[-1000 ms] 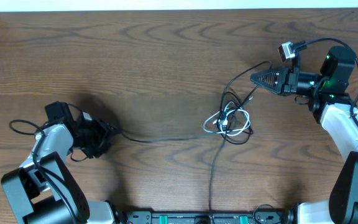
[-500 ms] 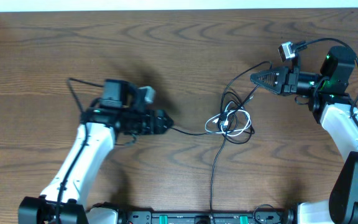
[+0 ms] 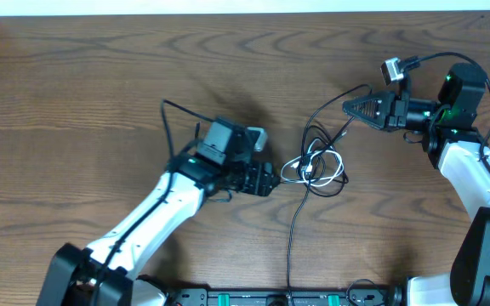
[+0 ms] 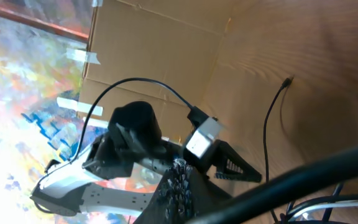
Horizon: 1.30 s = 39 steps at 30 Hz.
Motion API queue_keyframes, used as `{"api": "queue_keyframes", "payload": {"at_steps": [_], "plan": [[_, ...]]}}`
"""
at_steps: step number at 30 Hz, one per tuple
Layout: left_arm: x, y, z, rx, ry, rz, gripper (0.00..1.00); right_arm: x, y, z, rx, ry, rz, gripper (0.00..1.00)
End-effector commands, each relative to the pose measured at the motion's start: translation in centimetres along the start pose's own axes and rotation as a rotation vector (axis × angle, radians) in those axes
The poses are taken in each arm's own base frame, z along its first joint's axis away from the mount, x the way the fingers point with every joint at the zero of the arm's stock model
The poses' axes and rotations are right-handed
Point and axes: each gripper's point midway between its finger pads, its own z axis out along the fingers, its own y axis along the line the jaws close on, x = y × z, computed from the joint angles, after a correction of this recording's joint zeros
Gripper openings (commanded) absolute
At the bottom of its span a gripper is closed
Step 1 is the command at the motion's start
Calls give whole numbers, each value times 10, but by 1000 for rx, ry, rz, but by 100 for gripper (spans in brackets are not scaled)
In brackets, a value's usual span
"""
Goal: Untangle cables
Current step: 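Move the left gripper back right into the cable bundle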
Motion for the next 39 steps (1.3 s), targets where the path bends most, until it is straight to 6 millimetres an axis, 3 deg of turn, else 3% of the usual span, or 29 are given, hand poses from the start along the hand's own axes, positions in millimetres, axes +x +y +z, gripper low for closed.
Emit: {"api": "queue_keyframes", "payload": {"at_steps": [1,4,9,16,32,39], "plan": [[0,4,15,-68,-3,-99,67,-3,12,-2,-9,5,-48,1],[-1,-8,32,-43,-1,-76,67,-3,12,-2,-9,5,-48,1],[-19,-27,35,12,-81,-12,67,-3,12,-2,-9,5,-48,1],[-37,-26,35,-4,-163,-41,67,-3,12,-2,-9,5,-48,1],[-17,-42,68,-24,-124,-19,67,-2,12,-1,-9,7,-45,1],[-47,-69,72,84,-248,-3,73,4,14,10,-19,38,-46,1]]}}
